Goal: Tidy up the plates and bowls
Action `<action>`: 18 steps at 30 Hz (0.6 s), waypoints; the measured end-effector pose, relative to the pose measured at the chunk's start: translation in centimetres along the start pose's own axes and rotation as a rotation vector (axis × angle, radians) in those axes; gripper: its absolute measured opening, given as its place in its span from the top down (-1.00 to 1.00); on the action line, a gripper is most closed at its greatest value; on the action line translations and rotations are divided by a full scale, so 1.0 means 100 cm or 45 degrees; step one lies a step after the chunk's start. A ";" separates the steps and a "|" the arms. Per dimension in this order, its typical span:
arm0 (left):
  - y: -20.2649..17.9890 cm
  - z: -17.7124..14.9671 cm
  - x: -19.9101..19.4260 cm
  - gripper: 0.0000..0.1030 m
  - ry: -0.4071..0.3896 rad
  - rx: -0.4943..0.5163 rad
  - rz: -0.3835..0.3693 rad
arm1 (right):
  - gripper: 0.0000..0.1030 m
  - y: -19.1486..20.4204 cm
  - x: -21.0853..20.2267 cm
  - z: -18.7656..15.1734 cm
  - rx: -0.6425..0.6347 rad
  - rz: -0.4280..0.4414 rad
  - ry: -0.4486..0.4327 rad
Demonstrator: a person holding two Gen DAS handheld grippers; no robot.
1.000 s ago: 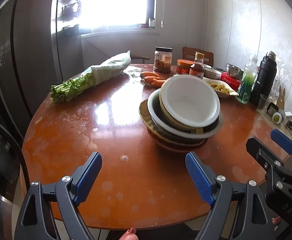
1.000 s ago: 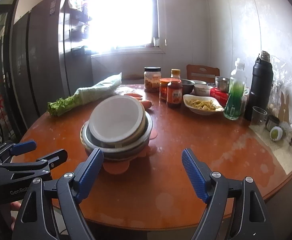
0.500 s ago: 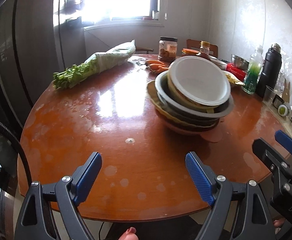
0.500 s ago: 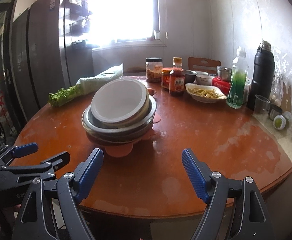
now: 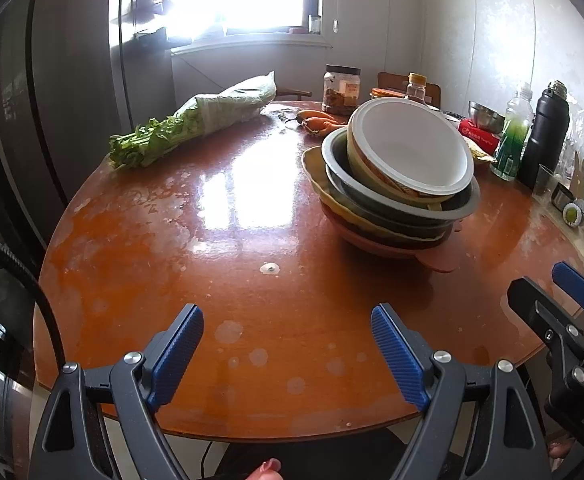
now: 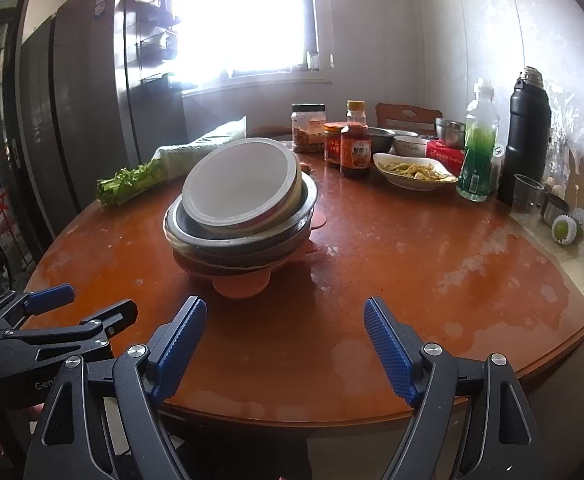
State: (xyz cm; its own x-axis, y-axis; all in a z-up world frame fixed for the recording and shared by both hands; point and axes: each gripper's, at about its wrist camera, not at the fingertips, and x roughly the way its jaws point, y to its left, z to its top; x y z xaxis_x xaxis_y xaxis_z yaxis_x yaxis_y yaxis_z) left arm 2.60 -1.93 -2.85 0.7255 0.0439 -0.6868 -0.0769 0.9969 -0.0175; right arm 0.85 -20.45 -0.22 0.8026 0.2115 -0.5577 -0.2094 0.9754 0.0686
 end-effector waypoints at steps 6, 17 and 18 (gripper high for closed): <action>-0.001 -0.001 0.004 -0.66 0.014 0.006 0.006 | -0.59 0.001 0.003 -0.001 0.020 0.002 0.010; -0.003 -0.005 0.010 -0.66 0.038 0.019 0.000 | -0.59 -0.001 0.009 -0.003 0.021 -0.020 0.033; -0.003 -0.005 0.011 -0.66 0.041 0.018 0.000 | -0.59 -0.001 0.009 -0.003 0.022 -0.019 0.035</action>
State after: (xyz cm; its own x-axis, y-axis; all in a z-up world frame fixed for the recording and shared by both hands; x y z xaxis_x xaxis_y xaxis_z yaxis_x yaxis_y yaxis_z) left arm 3.06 -2.21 -3.94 0.7033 0.0418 -0.7097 -0.0669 0.9977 -0.0075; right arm 1.44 -20.41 -0.97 0.7899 0.1957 -0.5812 -0.1881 0.9794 0.0742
